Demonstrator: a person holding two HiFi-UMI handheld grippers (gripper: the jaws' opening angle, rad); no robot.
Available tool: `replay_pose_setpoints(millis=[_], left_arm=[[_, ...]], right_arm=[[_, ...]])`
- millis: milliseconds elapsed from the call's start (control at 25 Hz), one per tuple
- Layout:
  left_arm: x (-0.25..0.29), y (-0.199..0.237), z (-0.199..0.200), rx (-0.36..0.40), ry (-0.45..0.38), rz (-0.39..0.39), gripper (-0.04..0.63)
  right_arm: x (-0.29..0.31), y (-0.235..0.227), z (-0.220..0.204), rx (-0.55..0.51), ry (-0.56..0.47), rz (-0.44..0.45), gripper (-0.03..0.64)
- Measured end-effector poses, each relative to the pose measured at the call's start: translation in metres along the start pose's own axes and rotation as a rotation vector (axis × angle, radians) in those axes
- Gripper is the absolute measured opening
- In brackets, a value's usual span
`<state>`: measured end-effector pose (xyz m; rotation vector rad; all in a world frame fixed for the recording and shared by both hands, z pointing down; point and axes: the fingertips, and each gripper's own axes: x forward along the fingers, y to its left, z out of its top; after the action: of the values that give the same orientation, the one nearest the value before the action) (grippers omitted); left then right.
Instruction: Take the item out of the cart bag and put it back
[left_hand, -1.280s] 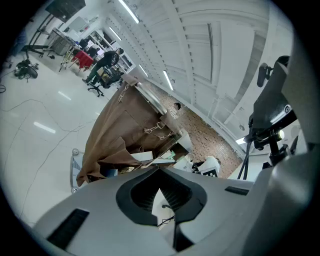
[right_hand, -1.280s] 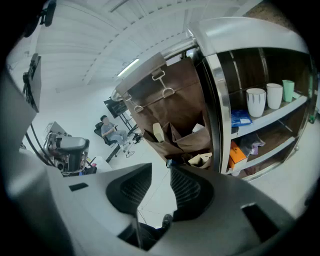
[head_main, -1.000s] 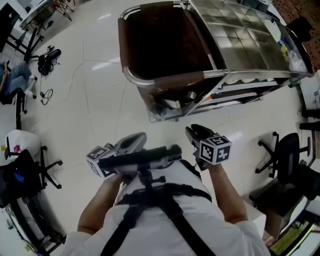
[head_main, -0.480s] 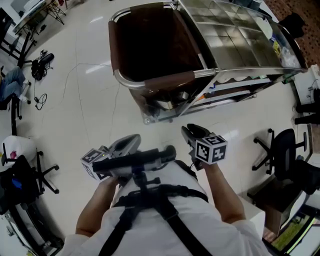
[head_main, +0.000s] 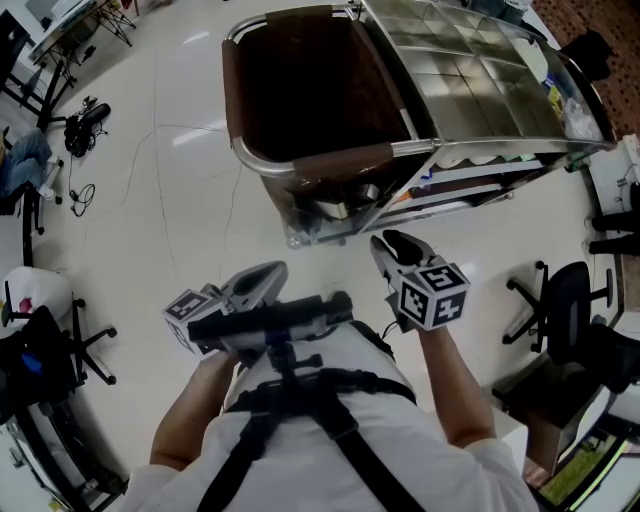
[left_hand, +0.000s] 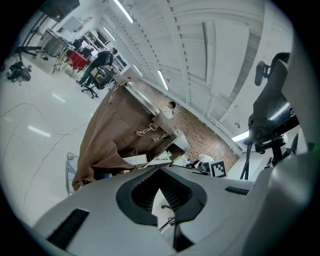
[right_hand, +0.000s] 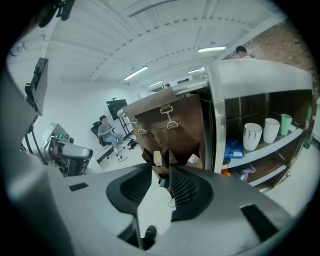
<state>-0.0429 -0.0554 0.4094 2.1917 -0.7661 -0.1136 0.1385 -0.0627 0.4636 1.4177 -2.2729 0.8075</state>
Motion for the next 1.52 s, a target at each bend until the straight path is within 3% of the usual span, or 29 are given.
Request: replay_pose_setpoints(millis=[440,880,1360,1520], left_arm=[[-0.004,-0.002,0.001,0.004,0.005,-0.001,0.005],[-0.007,0.002,0.005,0.003,-0.025,0.025,0.005],[-0.013,0.010,0.003,-0.011,-0.033,0.052,0.005],[-0.014,0.010,0.004,-0.016,-0.045,0.058,0.005]], right_arm=[[0.017,0.004,0.022,-0.112,0.012,-0.013,0.114],[0.048,-0.042,0.022,-0.224,0.100,-0.109,0.114],[0.096,-0.070,0.010,-0.499,0.251,-0.130,0.115],[0.107,-0.073,0.006,-0.600,0.314,-0.126,0.158]])
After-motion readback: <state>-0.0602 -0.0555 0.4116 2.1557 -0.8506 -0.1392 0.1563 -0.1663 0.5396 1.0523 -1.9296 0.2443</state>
